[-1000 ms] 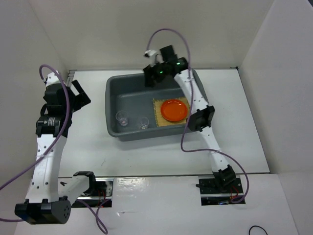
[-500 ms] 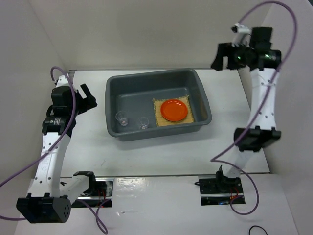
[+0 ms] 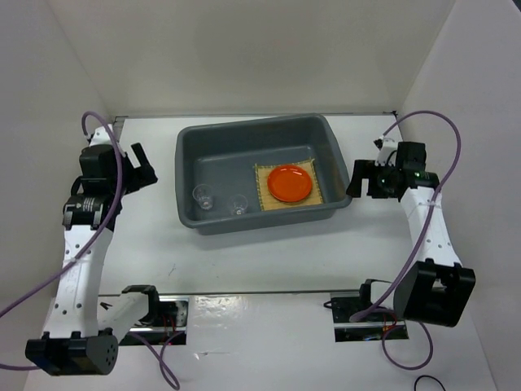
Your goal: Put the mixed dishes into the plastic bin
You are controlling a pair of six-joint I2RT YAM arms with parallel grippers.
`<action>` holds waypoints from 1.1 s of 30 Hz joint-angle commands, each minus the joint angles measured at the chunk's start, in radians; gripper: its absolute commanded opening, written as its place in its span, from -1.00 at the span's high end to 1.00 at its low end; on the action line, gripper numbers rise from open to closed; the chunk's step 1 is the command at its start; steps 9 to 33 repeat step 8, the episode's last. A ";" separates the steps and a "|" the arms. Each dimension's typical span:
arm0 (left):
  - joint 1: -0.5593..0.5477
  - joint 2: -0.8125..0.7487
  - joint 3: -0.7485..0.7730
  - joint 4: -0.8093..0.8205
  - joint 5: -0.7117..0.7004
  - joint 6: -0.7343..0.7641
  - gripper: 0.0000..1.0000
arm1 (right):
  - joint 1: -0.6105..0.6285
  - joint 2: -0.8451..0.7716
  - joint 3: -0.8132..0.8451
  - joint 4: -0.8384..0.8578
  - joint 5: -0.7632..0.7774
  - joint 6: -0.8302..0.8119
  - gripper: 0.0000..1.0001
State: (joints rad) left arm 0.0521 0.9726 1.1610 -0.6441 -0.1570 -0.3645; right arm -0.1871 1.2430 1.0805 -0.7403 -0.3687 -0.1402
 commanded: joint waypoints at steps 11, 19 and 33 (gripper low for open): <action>-0.049 -0.178 -0.090 -0.012 0.079 0.048 -1.00 | -0.003 -0.281 -0.068 0.048 0.108 -0.042 -0.98; -0.049 -0.178 -0.090 -0.012 0.079 0.048 -1.00 | -0.003 -0.281 -0.068 0.048 0.108 -0.042 -0.98; -0.049 -0.178 -0.090 -0.012 0.079 0.048 -1.00 | -0.003 -0.281 -0.068 0.048 0.108 -0.042 -0.98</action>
